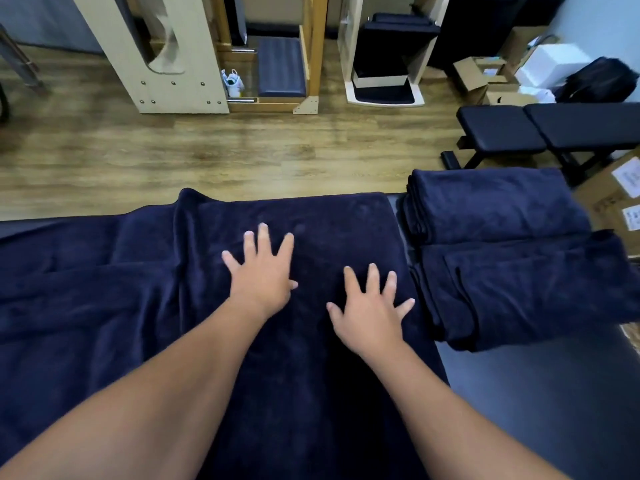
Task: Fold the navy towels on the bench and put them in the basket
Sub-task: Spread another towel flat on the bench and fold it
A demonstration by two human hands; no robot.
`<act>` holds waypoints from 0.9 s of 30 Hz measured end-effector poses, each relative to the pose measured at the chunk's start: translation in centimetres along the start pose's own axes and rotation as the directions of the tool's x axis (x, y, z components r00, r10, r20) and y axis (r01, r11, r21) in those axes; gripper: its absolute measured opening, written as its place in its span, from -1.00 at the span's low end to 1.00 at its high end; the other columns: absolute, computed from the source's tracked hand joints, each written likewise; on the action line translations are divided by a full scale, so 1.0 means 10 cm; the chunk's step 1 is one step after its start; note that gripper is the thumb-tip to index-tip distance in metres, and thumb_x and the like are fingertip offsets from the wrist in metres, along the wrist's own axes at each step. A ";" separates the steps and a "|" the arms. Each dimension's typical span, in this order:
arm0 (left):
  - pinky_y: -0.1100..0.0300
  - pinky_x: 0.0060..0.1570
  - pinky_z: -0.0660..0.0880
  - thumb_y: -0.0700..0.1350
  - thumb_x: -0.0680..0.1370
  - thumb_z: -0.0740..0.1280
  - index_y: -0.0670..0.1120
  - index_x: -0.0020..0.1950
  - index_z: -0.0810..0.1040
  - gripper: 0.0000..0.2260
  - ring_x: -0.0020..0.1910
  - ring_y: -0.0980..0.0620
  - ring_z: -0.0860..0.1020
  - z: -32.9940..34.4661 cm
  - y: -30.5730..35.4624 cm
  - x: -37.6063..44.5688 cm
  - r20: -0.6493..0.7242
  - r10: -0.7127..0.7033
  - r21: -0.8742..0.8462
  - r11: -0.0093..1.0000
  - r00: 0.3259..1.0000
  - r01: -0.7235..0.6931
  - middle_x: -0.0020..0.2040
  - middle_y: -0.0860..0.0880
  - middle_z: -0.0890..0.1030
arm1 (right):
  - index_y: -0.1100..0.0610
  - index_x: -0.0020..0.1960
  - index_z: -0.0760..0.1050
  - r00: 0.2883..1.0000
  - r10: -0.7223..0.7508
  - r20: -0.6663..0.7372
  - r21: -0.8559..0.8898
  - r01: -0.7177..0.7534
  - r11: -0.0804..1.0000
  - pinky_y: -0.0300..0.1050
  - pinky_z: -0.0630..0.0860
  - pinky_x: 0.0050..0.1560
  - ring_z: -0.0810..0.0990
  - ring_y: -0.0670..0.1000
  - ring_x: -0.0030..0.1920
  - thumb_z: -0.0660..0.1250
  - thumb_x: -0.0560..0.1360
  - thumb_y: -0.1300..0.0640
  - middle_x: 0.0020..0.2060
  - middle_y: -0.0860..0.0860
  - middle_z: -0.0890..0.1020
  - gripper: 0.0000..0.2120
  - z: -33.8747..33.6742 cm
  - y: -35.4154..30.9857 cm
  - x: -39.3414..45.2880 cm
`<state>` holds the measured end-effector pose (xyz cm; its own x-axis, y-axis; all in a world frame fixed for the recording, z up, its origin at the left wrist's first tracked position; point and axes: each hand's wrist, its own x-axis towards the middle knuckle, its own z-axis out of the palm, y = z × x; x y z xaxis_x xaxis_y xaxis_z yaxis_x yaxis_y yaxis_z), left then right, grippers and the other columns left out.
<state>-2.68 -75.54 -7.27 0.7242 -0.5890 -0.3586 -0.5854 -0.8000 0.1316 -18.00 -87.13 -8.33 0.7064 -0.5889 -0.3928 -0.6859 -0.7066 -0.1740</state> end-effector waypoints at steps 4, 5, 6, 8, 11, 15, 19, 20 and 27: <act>-0.39 0.42 0.20 -0.06 0.58 0.33 -0.04 0.40 0.40 -0.61 0.60 -0.16 0.09 0.34 0.00 -0.69 -0.163 0.122 0.051 0.992 0.979 -0.115 0.62 -0.20 0.10 | -0.18 0.62 -0.16 0.987 -0.148 0.055 -0.064 0.151 0.986 0.51 0.11 0.43 -0.17 0.27 0.60 0.16 0.51 -0.43 0.63 0.09 -0.11 -0.16 0.02 0.04 -0.37; -0.39 0.39 0.25 -0.06 0.57 0.34 -0.06 0.35 0.46 -0.64 0.57 -0.17 0.18 0.42 -0.04 -0.84 -0.171 0.104 0.031 0.994 0.980 -0.101 0.59 -0.20 0.19 | -0.23 0.61 -0.18 0.980 -0.178 0.095 -0.077 0.185 0.980 0.53 0.07 0.43 -0.22 0.27 0.60 0.17 0.48 -0.47 0.63 0.08 -0.18 -0.12 0.06 0.05 -0.44; -0.40 0.37 0.28 -0.07 0.56 0.33 -0.06 0.34 0.48 -0.66 0.54 -0.17 0.22 0.49 -0.10 -1.03 -0.160 0.072 0.011 0.997 0.985 -0.071 0.58 -0.19 0.24 | -0.27 0.60 -0.22 0.973 -0.190 0.132 -0.092 0.202 0.975 0.55 0.00 0.42 -0.28 0.26 0.59 0.19 0.44 -0.49 0.62 0.07 -0.26 -0.09 0.10 0.05 -0.50; -0.41 0.41 0.23 -0.06 0.62 0.27 -0.05 0.38 0.43 -0.67 0.58 -0.13 0.13 0.59 -0.21 -1.29 -0.099 0.019 -0.017 1.000 0.995 -0.021 0.60 -0.15 0.17 | -0.32 0.57 -0.30 0.974 -0.147 0.173 -0.115 0.169 0.979 0.59 -0.09 0.39 -0.38 0.26 0.57 0.23 0.42 -0.50 0.59 0.04 -0.38 -0.04 0.12 0.06 -0.50; -0.36 0.47 0.15 -0.05 0.68 0.19 -0.02 0.49 0.30 -0.63 0.62 -0.09 -0.06 0.65 -0.44 -1.70 -0.040 -0.075 -0.062 0.995 0.996 0.072 0.63 -0.09 -0.01 | -0.22 0.61 -0.29 0.974 -0.077 0.212 -0.134 0.107 0.985 0.57 -0.09 0.43 -0.36 0.32 0.57 0.30 0.51 -0.31 0.59 0.11 -0.38 -0.06 0.12 -0.15 -0.57; -0.25 0.41 0.34 -0.04 0.66 0.21 -0.03 0.56 0.17 -0.52 0.61 -0.11 -0.06 0.71 -0.78 -2.16 -0.018 -0.167 -0.107 0.981 0.986 0.165 0.63 -0.11 -0.04 | -0.06 0.64 -0.10 0.930 -0.306 0.205 -0.173 0.342 0.924 0.50 0.03 0.46 -0.20 0.33 0.59 0.26 0.58 -0.04 0.62 0.16 -0.19 -0.24 0.29 -0.57 -0.97; -0.11 0.26 0.44 -0.05 0.64 0.20 -0.04 0.49 0.23 -0.58 0.50 -0.12 0.16 0.76 -1.20 -2.65 0.021 -0.241 -0.011 0.970 0.970 0.242 0.54 -0.12 0.11 | -0.14 0.62 -0.03 0.785 -0.524 0.332 -0.069 0.574 0.816 0.51 -0.09 0.46 -0.28 0.28 0.59 0.20 0.59 -0.25 0.63 0.11 -0.21 -0.29 0.60 -0.91 -1.46; -0.08 0.20 0.45 -0.05 0.63 0.20 -0.05 0.44 0.28 -0.62 0.44 -0.11 0.23 0.76 -1.30 -2.74 0.029 -0.265 0.016 0.964 0.964 0.264 0.49 -0.10 0.18 | -0.16 0.61 -0.04 0.782 -0.513 0.354 -0.076 0.571 0.818 0.54 -0.14 0.44 -0.33 0.30 0.58 0.21 0.57 -0.30 0.62 0.11 -0.26 -0.27 0.65 -0.96 -1.52; 0.04 -0.09 0.32 -0.09 0.60 0.18 -0.03 0.24 0.36 -0.79 0.20 -0.10 0.36 0.84 -2.20 -3.46 0.029 -0.398 0.101 0.914 0.917 0.394 0.22 -0.04 0.34 | -0.14 0.58 -0.03 0.915 -0.308 0.260 -0.251 0.373 0.893 0.52 0.01 0.44 -0.27 0.36 0.57 0.31 0.54 -0.11 0.61 0.14 -0.27 -0.26 0.78 -1.34 -1.79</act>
<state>-17.98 -36.62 -5.54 0.8866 -0.2179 -0.4080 -0.2863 -0.9513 -0.1141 -22.83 -64.03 -6.04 0.8122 -0.2186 -0.5409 -0.3057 -0.9491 -0.0755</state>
